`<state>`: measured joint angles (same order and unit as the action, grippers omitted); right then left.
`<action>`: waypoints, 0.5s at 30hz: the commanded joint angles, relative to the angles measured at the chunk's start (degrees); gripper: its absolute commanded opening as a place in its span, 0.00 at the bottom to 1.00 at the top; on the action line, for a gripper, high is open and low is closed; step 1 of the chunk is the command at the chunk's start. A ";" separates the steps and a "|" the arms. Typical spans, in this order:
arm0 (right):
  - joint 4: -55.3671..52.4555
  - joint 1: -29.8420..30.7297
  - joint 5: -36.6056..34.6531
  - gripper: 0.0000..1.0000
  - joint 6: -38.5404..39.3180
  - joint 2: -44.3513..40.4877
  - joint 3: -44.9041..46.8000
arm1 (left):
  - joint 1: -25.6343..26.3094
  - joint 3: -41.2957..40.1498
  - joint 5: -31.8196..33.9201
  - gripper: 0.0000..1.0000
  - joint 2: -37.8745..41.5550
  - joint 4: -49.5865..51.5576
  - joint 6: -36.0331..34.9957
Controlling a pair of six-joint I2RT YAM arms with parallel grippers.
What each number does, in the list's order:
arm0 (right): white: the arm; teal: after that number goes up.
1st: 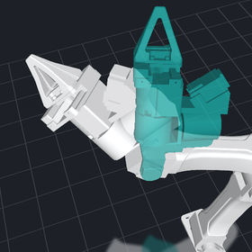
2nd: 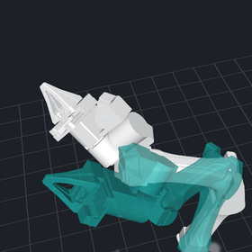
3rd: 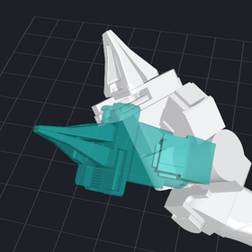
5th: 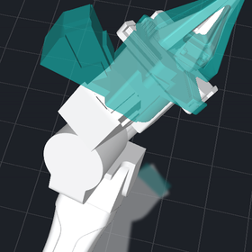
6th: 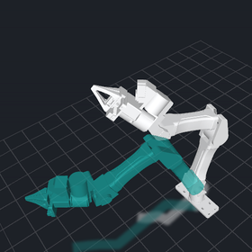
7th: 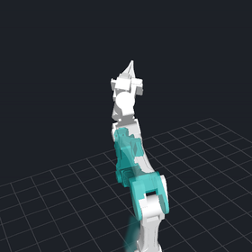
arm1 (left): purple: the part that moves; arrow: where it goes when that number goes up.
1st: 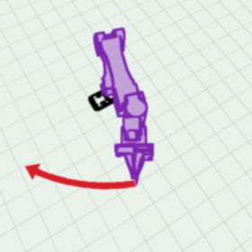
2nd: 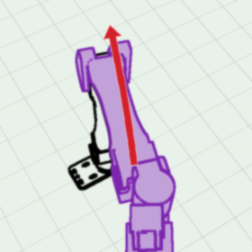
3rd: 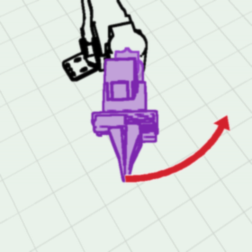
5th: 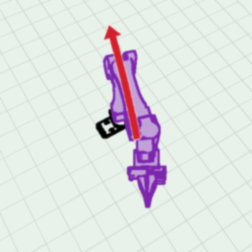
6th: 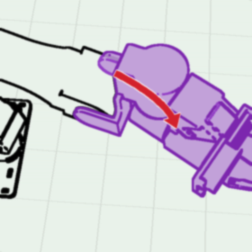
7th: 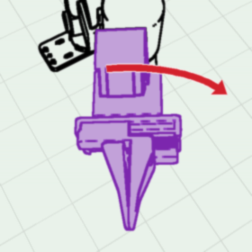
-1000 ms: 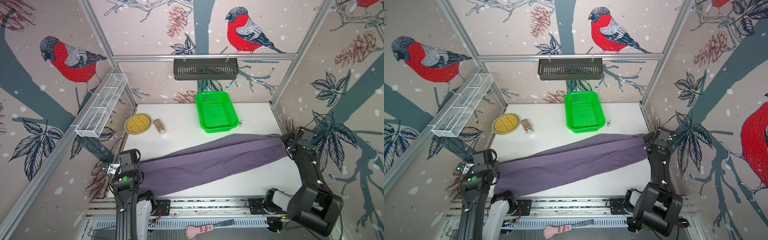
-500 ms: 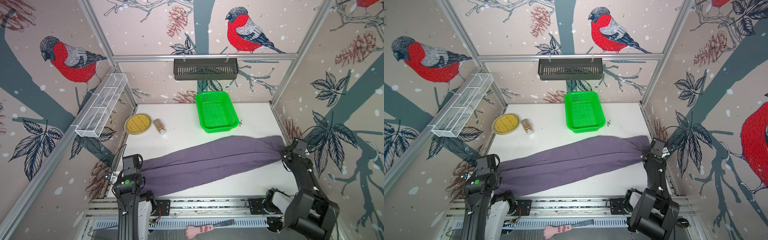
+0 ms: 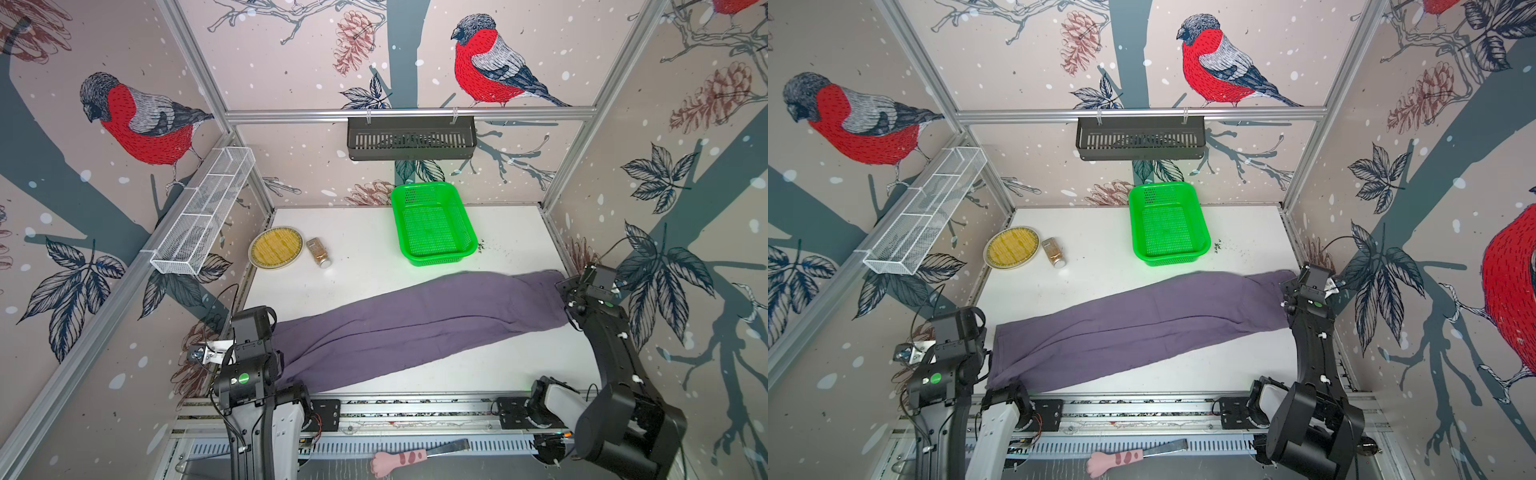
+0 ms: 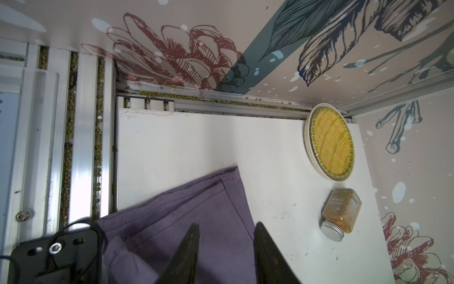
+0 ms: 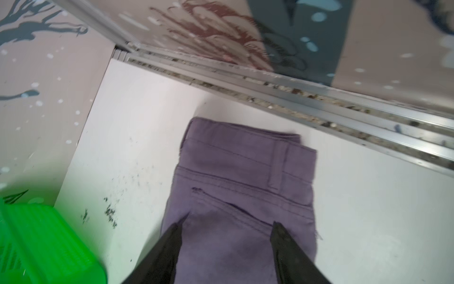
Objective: Fold and stack the trousers
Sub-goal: Fold the trousers at the center of the table, then move the trousers to the center of the table.
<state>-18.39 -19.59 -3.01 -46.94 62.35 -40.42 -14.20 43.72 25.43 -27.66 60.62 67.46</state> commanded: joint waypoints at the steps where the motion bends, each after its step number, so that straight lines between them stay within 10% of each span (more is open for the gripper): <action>1: 1.70 4.49 2.89 0.63 3.08 2.67 -1.97 | -0.13 -1.09 -5.72 0.39 -0.95 -6.48 -7.61; 8: 3.55 10.47 4.85 0.64 3.65 9.20 0.05 | -0.06 -10.46 -26.77 0.33 -12.51 -17.61 -13.16; 15: 6.27 12.39 4.60 0.64 4.05 15.51 3.99 | 0.31 -20.59 -29.21 0.27 -13.27 -23.45 -10.93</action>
<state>-14.06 -7.49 1.61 -43.44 76.86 -37.34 -13.93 25.19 -0.91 -40.93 41.39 56.77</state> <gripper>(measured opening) 0.644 0.264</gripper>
